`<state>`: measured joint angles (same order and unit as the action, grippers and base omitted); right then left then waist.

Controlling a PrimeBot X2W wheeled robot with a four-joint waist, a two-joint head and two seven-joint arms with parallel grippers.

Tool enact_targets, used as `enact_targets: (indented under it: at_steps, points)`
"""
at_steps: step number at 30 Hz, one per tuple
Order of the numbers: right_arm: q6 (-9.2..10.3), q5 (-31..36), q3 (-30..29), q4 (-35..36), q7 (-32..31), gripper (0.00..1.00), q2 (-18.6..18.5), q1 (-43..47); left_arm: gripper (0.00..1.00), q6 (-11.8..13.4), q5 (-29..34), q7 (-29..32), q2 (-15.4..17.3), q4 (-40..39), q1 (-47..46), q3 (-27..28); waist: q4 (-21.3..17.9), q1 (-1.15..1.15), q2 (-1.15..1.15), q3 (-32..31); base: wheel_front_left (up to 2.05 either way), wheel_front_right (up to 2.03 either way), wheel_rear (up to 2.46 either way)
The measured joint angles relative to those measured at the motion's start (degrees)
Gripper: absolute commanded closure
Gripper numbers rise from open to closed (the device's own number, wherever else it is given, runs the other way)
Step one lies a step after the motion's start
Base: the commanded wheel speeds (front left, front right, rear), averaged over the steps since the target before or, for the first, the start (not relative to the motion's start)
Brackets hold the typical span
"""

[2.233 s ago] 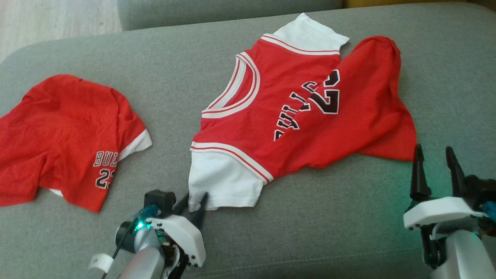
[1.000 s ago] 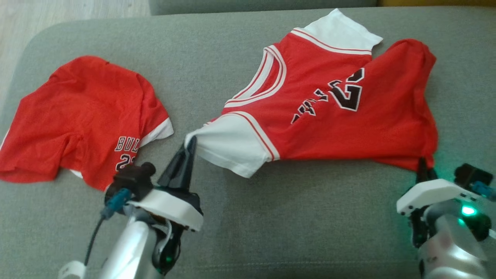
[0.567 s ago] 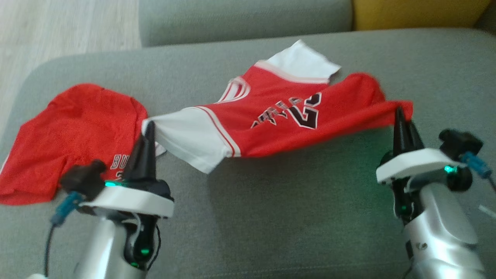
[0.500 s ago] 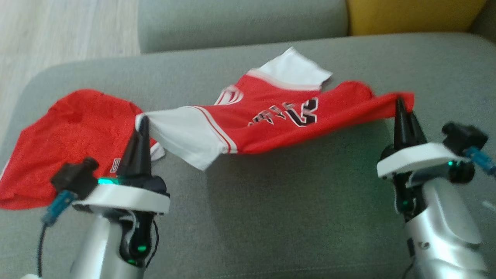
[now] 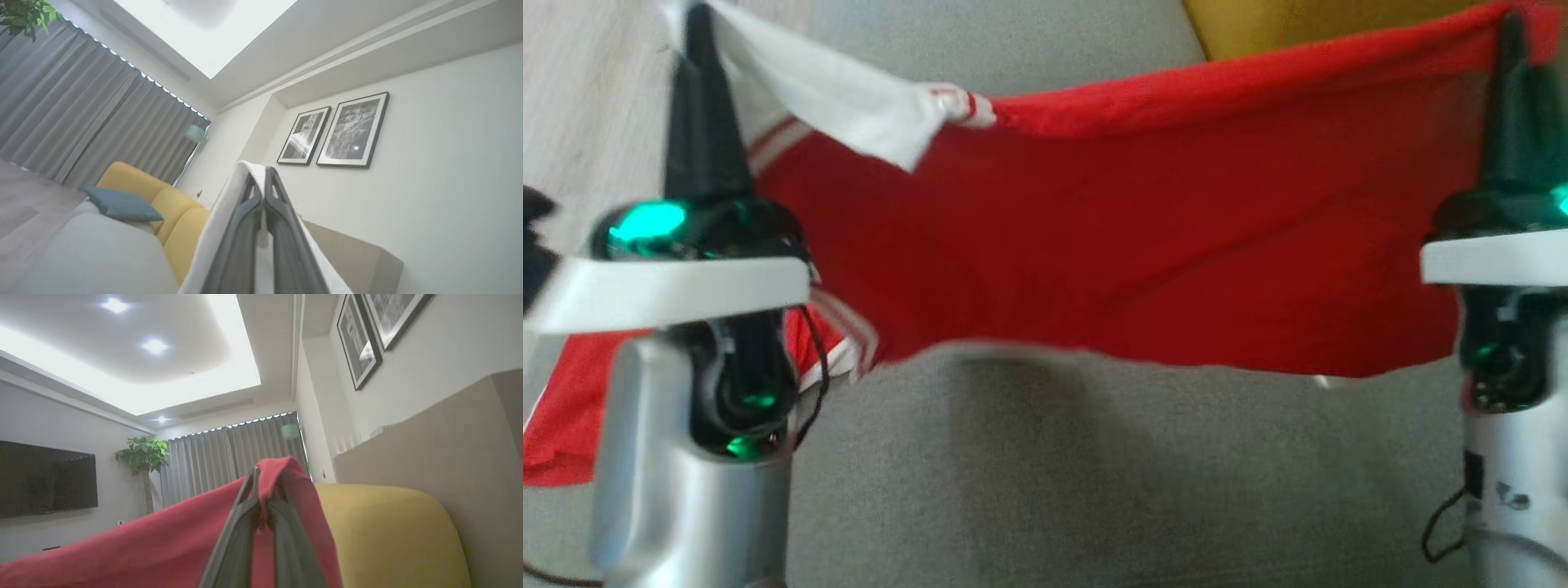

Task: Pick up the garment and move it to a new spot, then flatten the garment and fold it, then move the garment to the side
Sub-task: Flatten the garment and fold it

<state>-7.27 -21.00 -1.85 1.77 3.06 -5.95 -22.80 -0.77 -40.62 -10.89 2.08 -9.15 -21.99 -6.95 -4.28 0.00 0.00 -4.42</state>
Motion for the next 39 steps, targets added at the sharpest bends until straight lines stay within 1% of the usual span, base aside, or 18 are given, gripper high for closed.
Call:
enact_targets:
  at_steps: [5, 6, 8, 10, 13, 16, 17, 20, 22, 25, 28, 30, 32, 34, 37, 39]
  points:
    - [0.0, 2.36, -2.68, 7.53, -3.65, 1.0, 1.85, 0.38, 1.0, 4.56, -0.99, 1.47, -0.16, -8.44, -1.92, 0.03, -0.46, 0.0, 0.0, -0.34, 0.0, 0.0, 0.0]
    - [0.0, 3.32, -3.42, 8.42, -4.78, 1.0, 2.09, 0.76, 1.0, 5.24, -0.99, 2.03, -0.16, -9.81, -2.31, 0.01, -0.56, 0.0, 0.0, -0.26, 0.0, 0.0, 0.0]
    - [0.0, 3.97, -3.96, 9.36, -5.76, 1.0, 2.18, 1.22, 1.0, 5.61, -0.98, 2.69, -0.15, -10.84, -2.72, -0.1, -0.63, 0.0, 0.0, -0.08, 0.0, 0.0, 0.0]
    - [0.0, 4.85, -5.03, 10.32, -8.42, 1.0, 2.47, 1.01, 1.0, 6.27, -0.8, 5.0, 0.24, -10.25, -5.39, -0.87, -0.84, 0.0, 0.0, 0.87, 0.0, 0.0, 0.0]
    - [0.0, 4.34, -5.67, 7.65, -9.93, 1.0, 2.54, -0.72, 1.0, 6.34, -0.86, 6.84, 0.79, -5.46, -9.71, -1.02, -1.13, 0.0, 0.0, 2.29, 0.0, 0.0, 0.0]
    - [0.0, 3.87, -5.65, 2.35, -10.72, 1.0, 2.59, -5.93, 1.0, 6.75, -0.83, 8.16, 1.77, 1.48, -15.62, 0.15, -1.47, 0.0, 0.0, 4.42, 0.0, 0.0, 0.0]
    - [0.0, 3.94, -5.7, 0.29, -10.91, 1.0, 2.58, -8.53, 1.0, 6.78, -0.7, 8.64, 2.59, 3.85, -17.98, 0.23, -1.58, 0.0, 0.0, 5.41, 0.0, 0.0, 0.0]
    - [0.0, 7.98, -5.22, -6.94, -10.21, 1.0, 2.56, -18.56, 1.0, 5.57, 0.32, 8.8, 4.28, 11.66, -26.87, 0.31, -1.73, 0.0, 0.0, 9.2, 0.0, 0.0, 0.0]
    - [0.0, 9.75, -4.67, -13.08, -8.48, 1.0, 2.54, -26.32, 1.0, 4.94, 0.75, 8.45, 4.74, 17.53, -33.44, 0.55, -1.71, 0.0, 0.0, 12.02, 0.0, 0.0, 0.0]
    - [0.0, 10.23, -5.1, -23.45, -5.44, 1.0, 1.99, -37.69, 1.0, 2.79, 2.08, 6.25, 5.54, 25.33, -42.86, 0.6, -1.46, 0.0, 0.0, 16.31, 0.0, 0.0, 0.0]
    - [-0.01, 13.21, -6.02, -32.77, 0.26, 1.0, -0.53, -47.21, 1.0, 1.25, 2.31, 2.88, 5.65, 31.97, -50.7, 1.58, -0.89, 0.0, 0.0, 20.16, 0.0, 0.0, 0.0]
    - [-0.01, 13.82, -6.58, -37.93, 4.22, 1.0, -1.66, -51.67, 1.0, 0.1, 2.38, 0.7, 5.45, 35.57, -53.94, 1.81, -0.19, 0.0, 0.0, 22.13, 0.0, 0.0, 0.0]
    - [-0.01, 13.85, -6.31, -42.39, 7.55, 1.0, -2.1, -54.09, 1.0, -1.3, 2.9, -0.58, 5.05, 38.44, -55.21, 1.62, 0.94, 0.01, 0.0, 23.29, 0.0, 0.0, 0.0]
    - [-0.01, 13.85, -6.27, -46.18, 9.43, 1.0, -2.07, -54.44, 1.0, -2.41, 3.24, -1.45, 4.76, 40.96, -55.08, 0.94, 2.12, 0.01, 0.0, 23.97, 0.0, 0.0, 0.0]
    - [-0.01, 13.85, -7.56, -52.28, 10.54, 1.0, -1.99, -53.09, 1.0, -4.23, 4.67, -2.11, 4.76, 44.09, -53.61, -1.69, 3.36, 0.01, 0.0, 24.65, 0.0, 0.0, 0.0]
    - [-0.01, 14.24, -7.4, -55.31, 11.01, 1.0, -1.99, -50.53, 1.0, -4.7, 4.75, -2.43, 4.15, 46.03, -51.35, -2.57, 3.78, 0.01, 0.0, 24.87, 0.0, 0.0, 0.0]
